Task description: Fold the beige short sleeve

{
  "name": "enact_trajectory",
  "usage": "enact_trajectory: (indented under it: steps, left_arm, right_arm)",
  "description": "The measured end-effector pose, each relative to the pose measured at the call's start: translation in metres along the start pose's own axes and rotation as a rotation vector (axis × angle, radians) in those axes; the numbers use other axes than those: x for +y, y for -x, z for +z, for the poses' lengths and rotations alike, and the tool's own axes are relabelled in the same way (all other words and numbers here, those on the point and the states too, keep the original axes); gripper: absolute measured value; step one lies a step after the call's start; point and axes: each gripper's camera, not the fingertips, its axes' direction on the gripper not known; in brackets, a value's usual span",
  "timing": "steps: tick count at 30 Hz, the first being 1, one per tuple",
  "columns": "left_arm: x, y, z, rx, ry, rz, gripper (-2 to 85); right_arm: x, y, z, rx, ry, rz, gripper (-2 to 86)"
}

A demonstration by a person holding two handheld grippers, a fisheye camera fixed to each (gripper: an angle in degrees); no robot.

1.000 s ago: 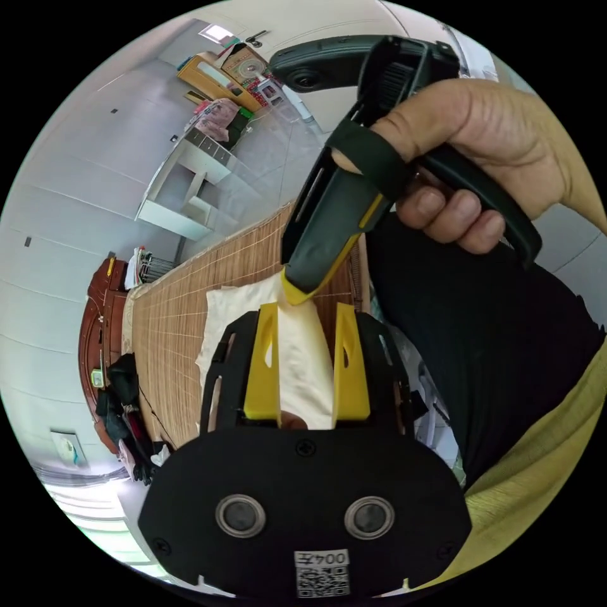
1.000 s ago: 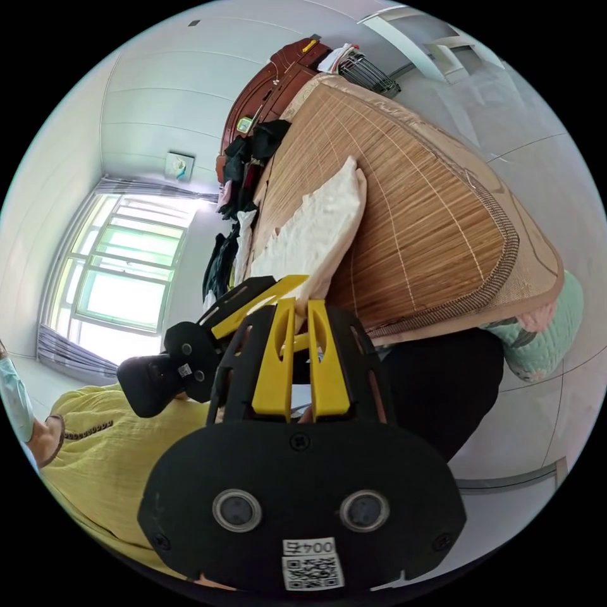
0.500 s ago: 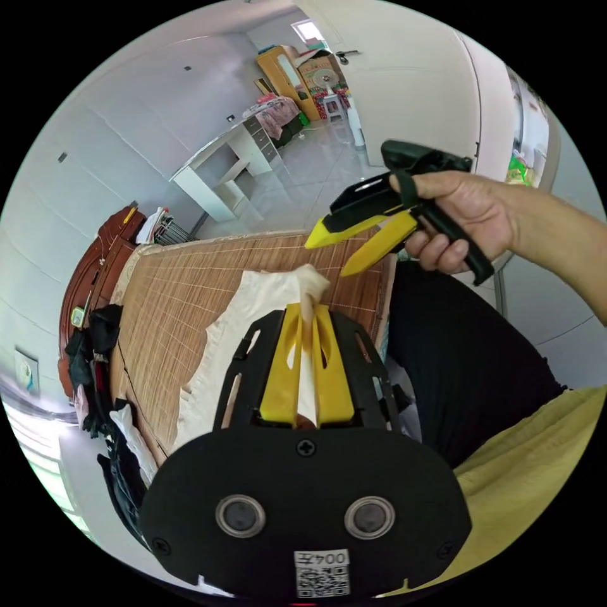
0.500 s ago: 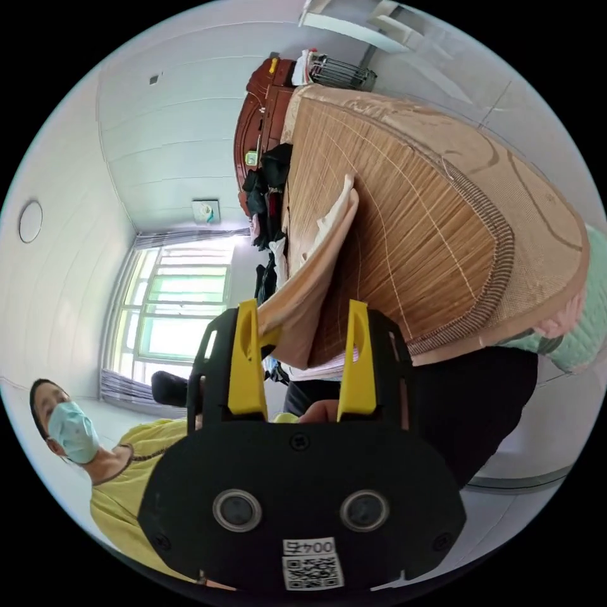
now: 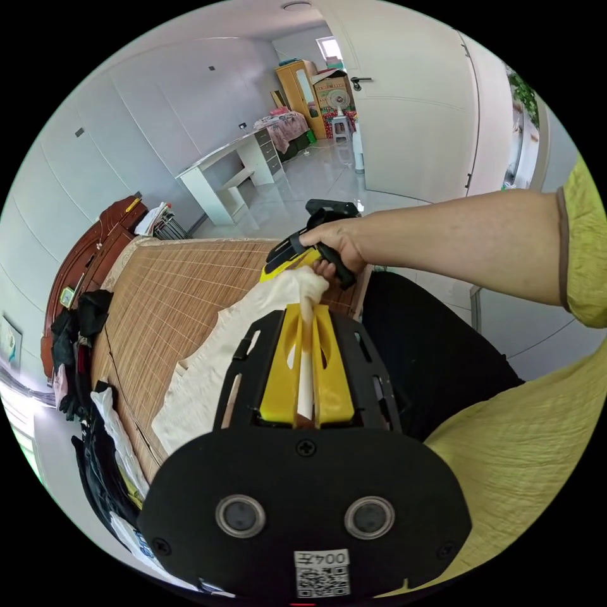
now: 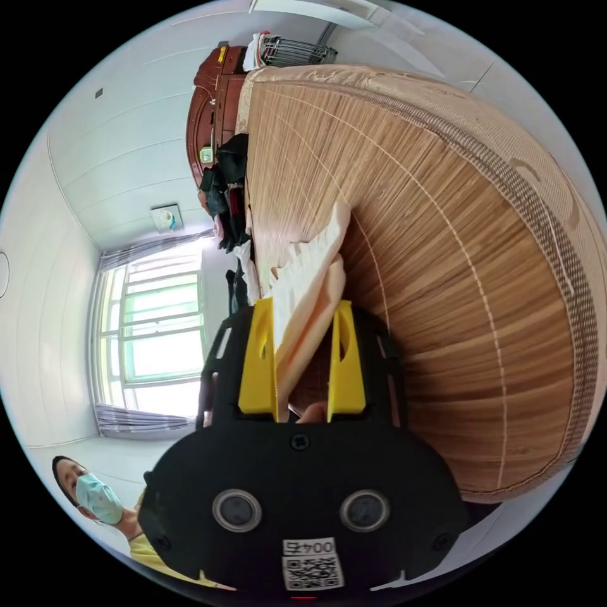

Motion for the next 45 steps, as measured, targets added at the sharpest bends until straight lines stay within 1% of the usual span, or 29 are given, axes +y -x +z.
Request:
enact_trajectory:
  steps: [2, 6, 11, 13, 18, 20, 23, 29, 34, 38, 40, 45]
  left_arm:
    - [0.003, 0.002, 0.000, 0.006, 0.002, 0.003, 2.4]
    - [0.009, 0.010, -0.002, 0.064, -0.018, -0.018, 2.4]
    - [0.023, 0.031, -0.018, 0.091, -0.065, -0.086, 2.4]
    - [0.035, 0.049, -0.028, 0.102, -0.086, -0.136, 2.4]
    - [0.091, 0.130, -0.058, 0.180, -0.148, -0.379, 2.7]
    - [0.116, 0.155, -0.070, 0.178, -0.169, -0.441, 2.8]
    - [0.160, 0.192, -0.088, 0.161, -0.195, -0.536, 3.0]
    - [0.257, 0.259, -0.104, 0.139, -0.200, -0.731, 3.0]
    - [0.336, 0.305, -0.108, 0.151, -0.224, -0.888, 2.5]
    - [0.383, 0.332, -0.105, 0.185, -0.251, -0.999, 2.3]
    - [0.413, 0.347, -0.102, 0.208, -0.266, -1.072, 2.2]
    - [0.462, 0.370, -0.104, 0.226, -0.301, -1.166, 2.0]
  right_arm:
    - [-0.009, 0.004, -0.003, 0.028, 0.001, -0.019, 4.0]
    - [-0.013, 0.027, -0.020, 0.034, -0.019, -0.070, 3.4]
    - [-0.020, 0.083, -0.046, 0.083, -0.040, -0.120, 3.3]
    - [-0.025, 0.104, -0.049, 0.086, -0.033, -0.126, 3.3]
    - [-0.039, 0.174, -0.035, 0.153, -0.004, -0.162, 3.4]
    - [-0.044, 0.217, -0.021, 0.195, 0.000, -0.201, 3.4]
    - [-0.050, 0.267, 0.005, 0.206, 0.010, -0.240, 3.4]
    - [-0.062, 0.345, 0.078, 0.262, 0.046, -0.301, 3.6]
    - [-0.071, 0.386, 0.133, 0.299, 0.056, -0.303, 3.3]
    - [-0.076, 0.422, 0.175, 0.371, 0.053, -0.319, 3.3]
    - [-0.077, 0.436, 0.190, 0.395, 0.046, -0.316, 3.3]
    - [-0.073, 0.477, 0.217, 0.442, 0.006, -0.331, 3.3]
